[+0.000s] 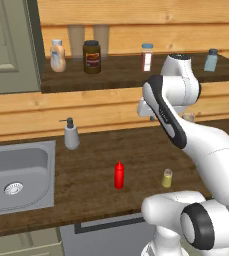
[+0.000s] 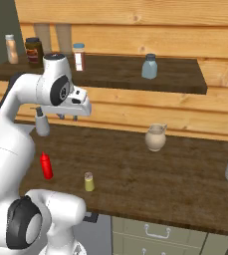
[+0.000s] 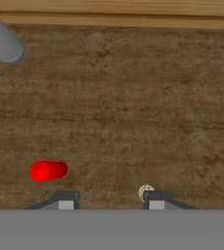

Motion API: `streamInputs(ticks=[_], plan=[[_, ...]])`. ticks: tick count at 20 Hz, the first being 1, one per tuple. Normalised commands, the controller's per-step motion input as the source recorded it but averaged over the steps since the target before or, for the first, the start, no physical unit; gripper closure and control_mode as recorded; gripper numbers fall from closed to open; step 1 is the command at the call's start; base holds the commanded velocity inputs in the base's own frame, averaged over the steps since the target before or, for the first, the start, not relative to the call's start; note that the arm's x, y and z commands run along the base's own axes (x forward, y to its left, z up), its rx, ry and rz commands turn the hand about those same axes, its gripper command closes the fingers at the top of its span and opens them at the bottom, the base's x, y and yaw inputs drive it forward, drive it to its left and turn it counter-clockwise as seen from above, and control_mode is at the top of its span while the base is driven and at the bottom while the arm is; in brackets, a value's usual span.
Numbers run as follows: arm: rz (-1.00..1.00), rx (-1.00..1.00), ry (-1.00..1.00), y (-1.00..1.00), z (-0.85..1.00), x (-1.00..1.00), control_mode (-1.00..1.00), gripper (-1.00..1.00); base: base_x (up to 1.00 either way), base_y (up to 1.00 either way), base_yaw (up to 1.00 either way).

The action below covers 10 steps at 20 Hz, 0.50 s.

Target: Put the shaker and condiment bottle from the counter next to their counterparts in the cabinet.

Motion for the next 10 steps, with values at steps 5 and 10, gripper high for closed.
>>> streamInputs(ticks=[5, 10], plan=[[0.00, 0.05, 0.01, 0.06, -0.38, -0.02, -1.00, -1.00, 0.00, 0.00, 0.00], [0.14, 0.09, -0.11, 0.02, -0.54, -0.30, -1.00, -1.00, 0.00, 0.00, 0.00]])
